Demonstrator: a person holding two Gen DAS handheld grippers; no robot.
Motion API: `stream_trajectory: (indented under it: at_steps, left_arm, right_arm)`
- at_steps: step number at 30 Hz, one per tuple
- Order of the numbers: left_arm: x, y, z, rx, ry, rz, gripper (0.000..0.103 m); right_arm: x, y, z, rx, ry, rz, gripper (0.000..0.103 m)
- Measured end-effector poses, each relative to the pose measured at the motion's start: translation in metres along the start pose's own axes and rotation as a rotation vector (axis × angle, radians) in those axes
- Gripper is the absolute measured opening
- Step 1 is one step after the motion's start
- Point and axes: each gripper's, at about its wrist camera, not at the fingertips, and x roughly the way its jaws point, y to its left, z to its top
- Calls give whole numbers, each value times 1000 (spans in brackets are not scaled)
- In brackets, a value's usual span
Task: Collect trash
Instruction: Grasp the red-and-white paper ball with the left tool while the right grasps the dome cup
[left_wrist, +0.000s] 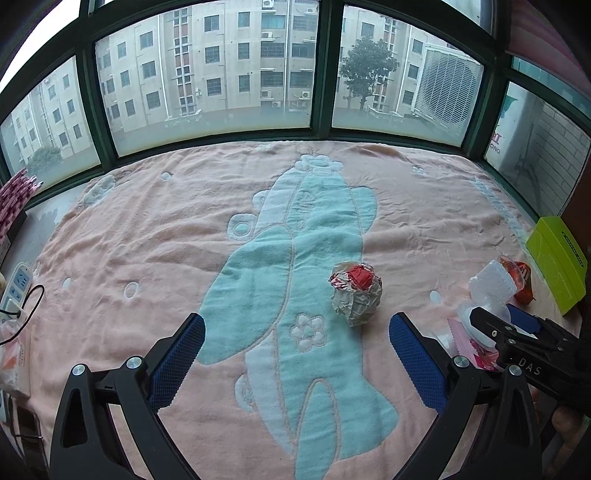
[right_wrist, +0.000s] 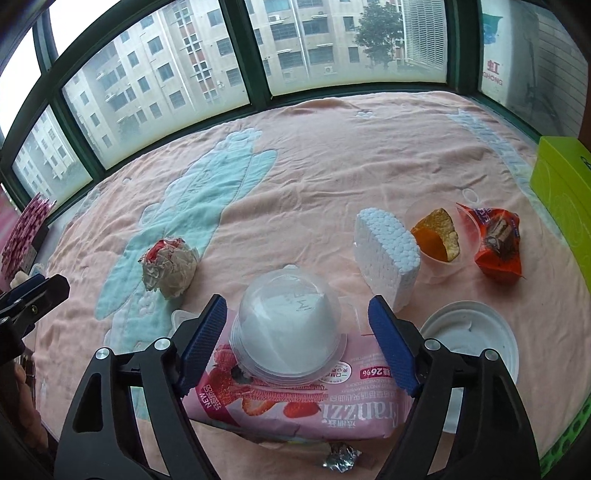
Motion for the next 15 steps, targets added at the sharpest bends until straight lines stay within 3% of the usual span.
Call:
stream_trajectory:
  at_steps: [4,11,15]
  left_arm:
    - [16,-9,5,35,14,-28,97]
    - [53,-25,16,77,57,-72,96]
    - [68,-35,23,88,44,-94,92]
  right_arm:
    - [4,0,-3,6,16,12,60]
    - [-16,-3,-4,23,-29,9,60]
    - [-35,-9,-3,40,-80,-12,60]
